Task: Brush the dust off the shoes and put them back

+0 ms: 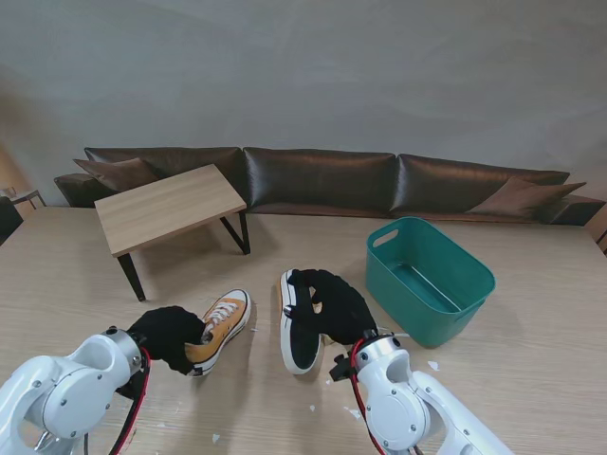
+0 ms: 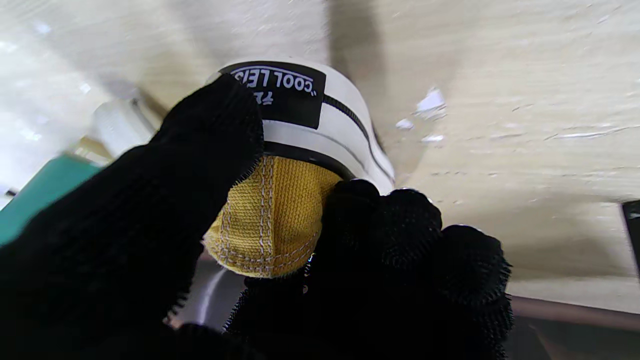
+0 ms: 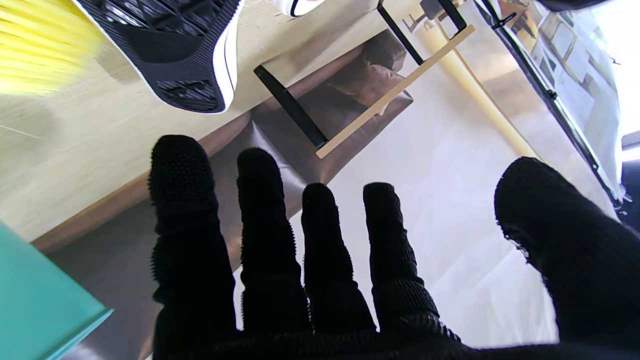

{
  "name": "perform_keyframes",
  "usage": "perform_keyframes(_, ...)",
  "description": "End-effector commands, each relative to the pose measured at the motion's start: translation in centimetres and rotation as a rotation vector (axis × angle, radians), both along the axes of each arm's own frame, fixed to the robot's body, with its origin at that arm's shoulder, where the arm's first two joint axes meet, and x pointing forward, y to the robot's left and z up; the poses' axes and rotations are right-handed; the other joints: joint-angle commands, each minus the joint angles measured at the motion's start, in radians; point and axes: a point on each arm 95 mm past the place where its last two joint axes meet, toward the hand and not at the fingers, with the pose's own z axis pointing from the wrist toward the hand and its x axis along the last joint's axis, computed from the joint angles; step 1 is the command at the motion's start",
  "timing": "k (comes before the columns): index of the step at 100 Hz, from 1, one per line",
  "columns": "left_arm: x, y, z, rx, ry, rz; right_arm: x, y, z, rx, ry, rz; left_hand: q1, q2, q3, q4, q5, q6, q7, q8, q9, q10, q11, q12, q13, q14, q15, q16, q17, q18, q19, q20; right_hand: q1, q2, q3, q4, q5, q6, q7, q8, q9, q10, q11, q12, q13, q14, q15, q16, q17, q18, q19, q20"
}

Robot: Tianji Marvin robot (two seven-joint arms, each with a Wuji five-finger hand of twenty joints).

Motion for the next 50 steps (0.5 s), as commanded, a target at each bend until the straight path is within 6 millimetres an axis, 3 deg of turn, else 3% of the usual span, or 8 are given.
perform_keyframes(1, 0.5, -0.6, 2.5, -0.013, -0.039, -0.021, 0.1, 0.5, 0.2, -0.009, -0.012, 0.026, 0.169, 0.097, 0.274, 0.134, 0.15, 0.159, 0.479, 0.149, 0.078, -0.114, 0.1, 0.05, 0.06, -0.037, 0.037, 0.021, 0.021, -0.024, 0.045, 0.011, -0.012, -0.048, -0.024, 0.01, -0.073, -0.04, -0.025, 0.005, -0.084, -0.047, -0.019, -0.022, -0.077, -0.025, -0.05, -0.032, -0.482, -0.033, -0.057, 0.002)
perform_keyframes(26, 1.3, -1.3, 7.1, -0.071, -0.043, -0.078, 0.6, 1.2, 0.2, -0.069, -0.073, 0.101, 0.171, 0.109, 0.27, 0.14, 0.147, 0.165, 0.476, 0.16, 0.074, -0.103, 0.103, 0.064, 0.054, -0.034, 0.052, 0.024, 0.018, -0.015, 0.055, 0.026, 0.004, -0.135, -0.081, -0.011, -0.271, -0.078, -0.084, 0.002, -0.301, -0.08, -0.034, -0.059, -0.238, -0.06, -0.199, -0.123, -0.56, -0.074, -0.23, -0.019)
perform_keyframes(38, 1.8, -1.8, 9.3, -0.095, -0.053, -0.105, 0.8, 1.7, 0.3, -0.092, -0.089, 0.138, 0.174, 0.114, 0.266, 0.142, 0.146, 0.166, 0.475, 0.163, 0.073, -0.1, 0.101, 0.066, 0.053, -0.033, 0.055, 0.023, 0.018, -0.014, 0.054, 0.029, -0.002, -0.147, -0.091, -0.016, -0.354, -0.064, -0.125, -0.006, -0.37, -0.071, -0.042, -0.073, -0.291, -0.057, -0.232, -0.14, -0.591, -0.078, -0.294, -0.022)
perform_keyframes(50, 2.3, -2.4, 11.1, -0.131, -0.049, -0.129, 0.8, 2.5, 0.3, -0.099, -0.108, 0.153, 0.173, 0.119, 0.262, 0.143, 0.142, 0.168, 0.473, 0.166, 0.073, -0.1, 0.1, 0.067, 0.053, -0.033, 0.056, 0.022, 0.019, -0.012, 0.055, 0.031, -0.013, -0.146, -0.106, -0.019, -0.392, -0.027, -0.207, -0.011, -0.373, -0.049, -0.133, -0.139, -0.323, -0.032, -0.262, -0.156, -0.592, -0.075, -0.369, 0.007)
